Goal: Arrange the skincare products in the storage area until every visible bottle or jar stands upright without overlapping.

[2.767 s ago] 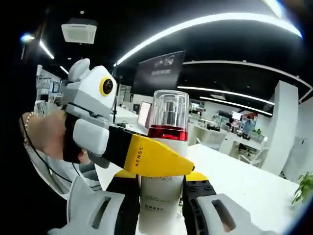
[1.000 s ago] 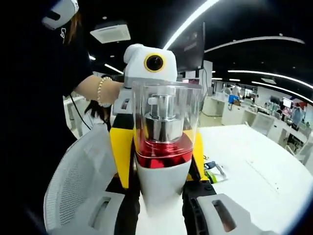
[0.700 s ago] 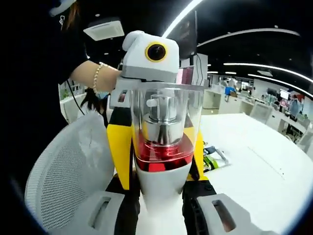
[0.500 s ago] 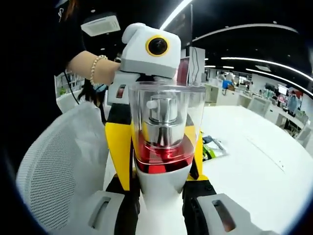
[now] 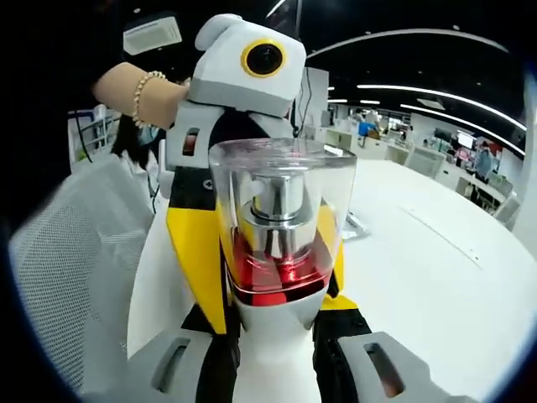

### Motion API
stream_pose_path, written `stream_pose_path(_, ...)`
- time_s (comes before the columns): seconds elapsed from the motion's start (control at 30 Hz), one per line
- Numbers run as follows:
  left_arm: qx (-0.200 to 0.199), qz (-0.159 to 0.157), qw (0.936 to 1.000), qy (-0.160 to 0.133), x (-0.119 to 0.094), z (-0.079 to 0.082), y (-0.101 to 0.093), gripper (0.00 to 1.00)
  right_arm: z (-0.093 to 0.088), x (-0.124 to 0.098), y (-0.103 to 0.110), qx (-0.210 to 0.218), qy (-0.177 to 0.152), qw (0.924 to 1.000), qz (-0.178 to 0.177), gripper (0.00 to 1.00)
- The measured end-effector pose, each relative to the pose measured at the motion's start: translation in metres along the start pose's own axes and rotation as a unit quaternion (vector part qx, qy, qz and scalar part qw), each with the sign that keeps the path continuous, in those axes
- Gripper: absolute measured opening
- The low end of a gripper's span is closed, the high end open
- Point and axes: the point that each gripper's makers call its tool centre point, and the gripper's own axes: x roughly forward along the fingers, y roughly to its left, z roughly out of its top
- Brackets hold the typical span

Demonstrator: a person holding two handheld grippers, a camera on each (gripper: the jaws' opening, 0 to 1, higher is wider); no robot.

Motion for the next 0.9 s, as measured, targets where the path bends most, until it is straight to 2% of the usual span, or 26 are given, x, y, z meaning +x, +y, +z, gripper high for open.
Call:
stream_pose_path(0.03, 0.0, -0.002, 1.0, 0.002, 0.003, -0.001, 0.001, 0.27, -0.004, 0.001, -0.003, 0.002, 0.003, 1.0, -0.001, 0.24)
stream_pose_path(0.07, -0.001, -0.004, 1.0, -0.005, 0.004, 0.001, 0.002, 0.27, 0.0, 0.001, -0.005, -0.004, -0.01, 0.9999, -0.001, 0.24)
stream_pose_path(0.1, -0.003, 0.0, 0.9999, -0.012, 0.004, 0.004, 0.005, 0.27, -0.001, 0.001, -0.009, 0.013, -0.011, 0.9998, -0.006, 0.24)
stream_pose_path(0.37, -0.006, 0.001, 0.9997, -0.023, 0.01, 0.012, 0.015, 0.27, -0.003, 0.0, -0.024, -0.004, -0.007, 1.0, 0.003, 0.25)
stream_pose_path(0.6, -0.007, 0.0, 0.9996, -0.026, 0.01, 0.011, 0.014, 0.28, 0.0, -0.001, -0.017, -0.01, -0.013, 0.9999, 0.006, 0.25)
stream_pose_path(0.9, -0.017, 0.003, 0.9995, -0.024, 0.009, 0.009, 0.015, 0.28, 0.002, -0.002, -0.017, 0.013, -0.017, 0.9998, 0.0, 0.27)
